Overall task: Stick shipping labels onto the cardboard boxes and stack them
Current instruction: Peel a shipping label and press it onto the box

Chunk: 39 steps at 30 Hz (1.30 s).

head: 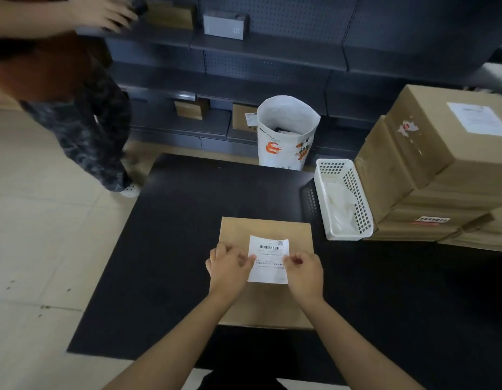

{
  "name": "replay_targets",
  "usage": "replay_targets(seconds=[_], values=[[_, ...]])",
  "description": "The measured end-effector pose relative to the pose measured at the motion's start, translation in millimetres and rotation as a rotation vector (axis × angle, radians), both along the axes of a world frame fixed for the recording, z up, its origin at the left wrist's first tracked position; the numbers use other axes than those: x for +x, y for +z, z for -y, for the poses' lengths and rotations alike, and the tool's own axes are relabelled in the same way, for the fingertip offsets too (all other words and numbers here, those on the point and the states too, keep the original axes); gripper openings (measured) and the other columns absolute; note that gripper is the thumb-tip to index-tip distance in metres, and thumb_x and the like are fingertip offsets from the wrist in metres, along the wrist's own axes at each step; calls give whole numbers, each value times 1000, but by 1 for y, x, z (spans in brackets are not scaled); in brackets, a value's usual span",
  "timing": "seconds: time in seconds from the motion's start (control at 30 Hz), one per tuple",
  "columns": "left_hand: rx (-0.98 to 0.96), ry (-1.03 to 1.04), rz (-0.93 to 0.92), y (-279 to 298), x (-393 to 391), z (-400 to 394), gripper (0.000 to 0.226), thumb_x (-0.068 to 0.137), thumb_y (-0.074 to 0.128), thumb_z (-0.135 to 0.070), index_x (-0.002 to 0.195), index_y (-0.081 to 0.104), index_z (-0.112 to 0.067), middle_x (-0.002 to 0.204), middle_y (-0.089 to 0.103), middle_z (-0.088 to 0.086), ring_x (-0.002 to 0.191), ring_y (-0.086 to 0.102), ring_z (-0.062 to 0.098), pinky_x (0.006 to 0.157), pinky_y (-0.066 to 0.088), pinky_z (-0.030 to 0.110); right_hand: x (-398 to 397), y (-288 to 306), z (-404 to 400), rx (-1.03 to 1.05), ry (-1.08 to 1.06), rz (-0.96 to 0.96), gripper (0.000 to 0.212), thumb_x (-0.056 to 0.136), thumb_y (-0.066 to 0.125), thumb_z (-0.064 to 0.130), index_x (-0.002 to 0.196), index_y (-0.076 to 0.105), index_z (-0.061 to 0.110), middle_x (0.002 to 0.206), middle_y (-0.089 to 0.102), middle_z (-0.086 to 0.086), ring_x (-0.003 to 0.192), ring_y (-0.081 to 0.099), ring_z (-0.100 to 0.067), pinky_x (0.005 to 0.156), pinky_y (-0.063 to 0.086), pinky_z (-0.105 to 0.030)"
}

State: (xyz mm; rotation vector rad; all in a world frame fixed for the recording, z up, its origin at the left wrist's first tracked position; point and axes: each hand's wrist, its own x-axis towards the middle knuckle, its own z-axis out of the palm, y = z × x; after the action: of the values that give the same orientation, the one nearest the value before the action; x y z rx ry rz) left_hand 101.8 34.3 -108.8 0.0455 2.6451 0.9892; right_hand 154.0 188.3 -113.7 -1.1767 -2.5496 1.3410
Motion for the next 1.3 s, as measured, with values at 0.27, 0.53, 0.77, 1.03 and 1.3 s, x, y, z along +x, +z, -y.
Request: replay_targets(seconds=[0.27,0.53,0.77,1.03,1.3], values=[[-131,-6,-18,-9,-4,-4,27,91,56,-46,93,67,-21,128,40,-3,123,31,18,108,20,33,-5,-17,-2,18,43,74,13,92,62,32,92,62,19,105,56,0,87,59,-12,75,51,-26],[-208,-62,-61,-15,-6,-10,30,92,53,-48,95,66,-20,130,39,-3,124,30,19,109,19,32,-10,-23,-7,38,67,111,12,92,61,33,85,59,24,101,52,3,92,57,-15,83,53,-32],[-222,-89,-120,-21,-5,-9,28,92,55,-46,91,65,-20,127,39,-4,124,30,17,109,19,33,-11,-24,-10,129,143,160,12,93,58,38,89,54,28,103,46,8,92,50,-8,80,50,-26],[-464,-124,-194,-27,-3,-12,39,92,49,-54,97,61,-17,129,38,2,121,34,21,105,27,34,-12,-15,-6,339,196,231,22,92,56,42,94,44,23,105,51,3,87,46,-10,73,36,-22],[-341,-490,-501,-44,8,-18,43,93,37,-28,130,54,-14,141,49,2,133,36,19,106,36,41,-6,-41,-2,656,624,-83,51,95,48,30,141,44,10,151,39,-8,143,30,-28,119,17,-40]])
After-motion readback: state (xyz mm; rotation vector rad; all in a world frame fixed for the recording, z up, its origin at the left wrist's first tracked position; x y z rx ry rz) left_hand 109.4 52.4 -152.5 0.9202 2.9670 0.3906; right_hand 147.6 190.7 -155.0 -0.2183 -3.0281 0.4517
